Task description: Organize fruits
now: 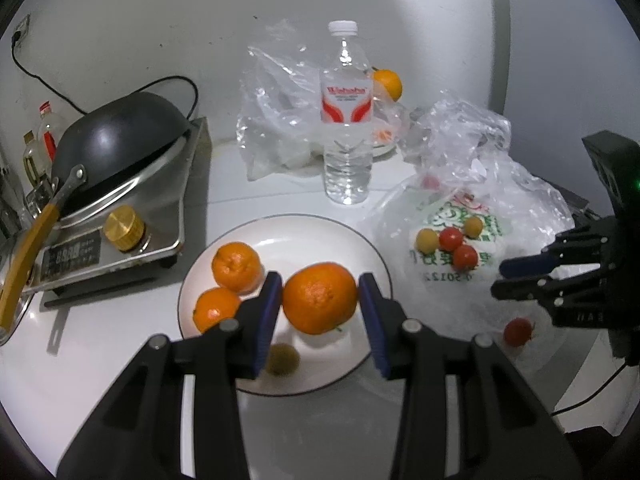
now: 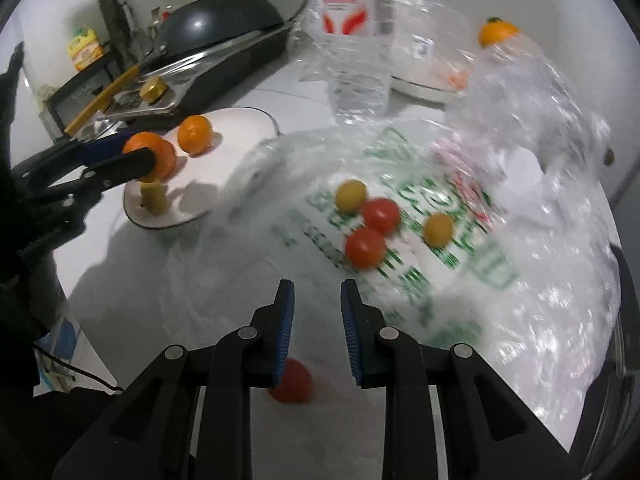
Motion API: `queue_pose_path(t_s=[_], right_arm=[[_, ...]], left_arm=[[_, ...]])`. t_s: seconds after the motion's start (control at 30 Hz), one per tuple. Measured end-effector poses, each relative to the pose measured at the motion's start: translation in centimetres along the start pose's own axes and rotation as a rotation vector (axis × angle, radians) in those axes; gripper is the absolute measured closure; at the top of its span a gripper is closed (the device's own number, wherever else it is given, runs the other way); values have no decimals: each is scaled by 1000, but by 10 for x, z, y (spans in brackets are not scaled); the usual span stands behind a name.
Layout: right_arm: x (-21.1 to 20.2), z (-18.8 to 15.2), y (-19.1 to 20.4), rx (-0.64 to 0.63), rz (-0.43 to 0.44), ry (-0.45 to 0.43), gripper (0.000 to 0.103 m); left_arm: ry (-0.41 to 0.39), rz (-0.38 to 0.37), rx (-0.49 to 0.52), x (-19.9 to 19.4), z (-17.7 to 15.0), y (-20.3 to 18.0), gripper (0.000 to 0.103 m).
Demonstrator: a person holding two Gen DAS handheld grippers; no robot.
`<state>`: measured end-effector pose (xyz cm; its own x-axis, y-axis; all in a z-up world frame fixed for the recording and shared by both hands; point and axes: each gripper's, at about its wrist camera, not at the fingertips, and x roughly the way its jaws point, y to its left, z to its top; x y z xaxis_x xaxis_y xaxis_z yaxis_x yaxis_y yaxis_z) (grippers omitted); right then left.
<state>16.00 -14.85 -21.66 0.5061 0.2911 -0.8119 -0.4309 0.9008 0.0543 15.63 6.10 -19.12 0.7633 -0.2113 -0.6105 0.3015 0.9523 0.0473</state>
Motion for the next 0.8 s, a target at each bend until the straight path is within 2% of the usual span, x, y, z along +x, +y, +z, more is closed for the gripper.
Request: queue_pose_path(t_s=[0.23, 0.37, 0.8], right_arm=[[-12, -17, -7, 13, 12, 5, 77], [-12, -22, 4, -11, 55, 22, 77], [-6, -28, 28, -49, 90, 56, 76]], left_arm=[[14, 0, 3, -3, -4, -10, 62], [16, -1, 10, -7, -5, -16, 62], [3, 7, 20, -25, -12, -18, 62]])
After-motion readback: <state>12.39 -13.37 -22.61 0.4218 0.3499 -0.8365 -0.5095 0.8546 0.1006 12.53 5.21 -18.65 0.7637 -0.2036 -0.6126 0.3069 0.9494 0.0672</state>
